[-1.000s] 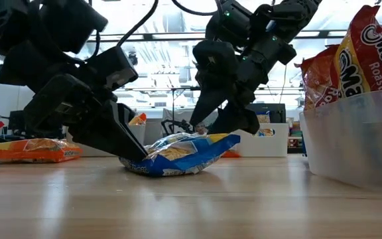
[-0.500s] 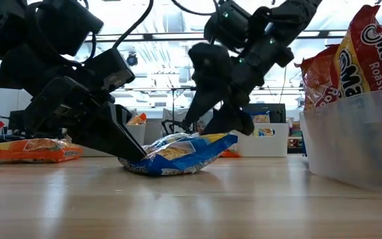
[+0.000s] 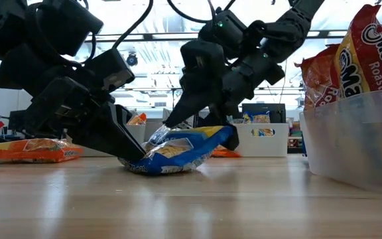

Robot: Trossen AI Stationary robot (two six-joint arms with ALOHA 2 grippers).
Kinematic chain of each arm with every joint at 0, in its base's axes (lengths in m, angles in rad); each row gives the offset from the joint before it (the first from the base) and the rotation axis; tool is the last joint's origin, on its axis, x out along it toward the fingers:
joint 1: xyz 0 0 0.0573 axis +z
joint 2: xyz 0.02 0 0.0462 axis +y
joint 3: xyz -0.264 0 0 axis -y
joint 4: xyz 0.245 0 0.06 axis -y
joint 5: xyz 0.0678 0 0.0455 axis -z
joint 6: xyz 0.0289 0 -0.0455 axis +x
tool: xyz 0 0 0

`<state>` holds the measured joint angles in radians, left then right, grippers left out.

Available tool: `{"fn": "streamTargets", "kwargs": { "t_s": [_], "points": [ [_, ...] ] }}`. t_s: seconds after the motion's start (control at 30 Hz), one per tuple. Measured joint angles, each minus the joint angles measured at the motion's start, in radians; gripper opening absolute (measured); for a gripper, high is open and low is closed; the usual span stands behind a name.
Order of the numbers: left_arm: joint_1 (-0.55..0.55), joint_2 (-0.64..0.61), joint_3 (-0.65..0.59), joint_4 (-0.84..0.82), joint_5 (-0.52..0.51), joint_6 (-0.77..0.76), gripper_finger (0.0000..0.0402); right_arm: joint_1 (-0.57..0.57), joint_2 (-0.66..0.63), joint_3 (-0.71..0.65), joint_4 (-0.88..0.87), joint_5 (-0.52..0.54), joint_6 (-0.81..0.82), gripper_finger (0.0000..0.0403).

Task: Sort Maruchan noodles
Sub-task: Put the blue noodle pack into the white bin

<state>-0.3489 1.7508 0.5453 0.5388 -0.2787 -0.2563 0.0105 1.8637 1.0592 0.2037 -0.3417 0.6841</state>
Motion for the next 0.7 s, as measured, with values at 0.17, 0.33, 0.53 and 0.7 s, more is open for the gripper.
{"fn": "streamTargets", "kwargs": {
  "t_s": [0.17,0.33,0.53,0.7],
  "points": [
    [0.000,0.000,0.000,0.003,-0.001,0.000,0.0040,0.000,-0.001,0.000,-0.004,0.000,-0.001,0.0182],
    [0.000,0.000,-0.001,0.009,-0.002,0.000,0.0040,0.000,-0.001,0.000,-0.006,0.001,-0.004,0.0097],
    [0.000,-0.015,-0.002,0.010,-0.002,0.013,0.0040,-0.003,-0.007,0.000,-0.006,0.000,-0.013,0.0015],
    [0.000,-0.095,-0.002,-0.044,-0.001,0.076,0.0040,-0.005,-0.036,-0.001,-0.027,-0.003,-0.031,0.0013]
  ]
}}
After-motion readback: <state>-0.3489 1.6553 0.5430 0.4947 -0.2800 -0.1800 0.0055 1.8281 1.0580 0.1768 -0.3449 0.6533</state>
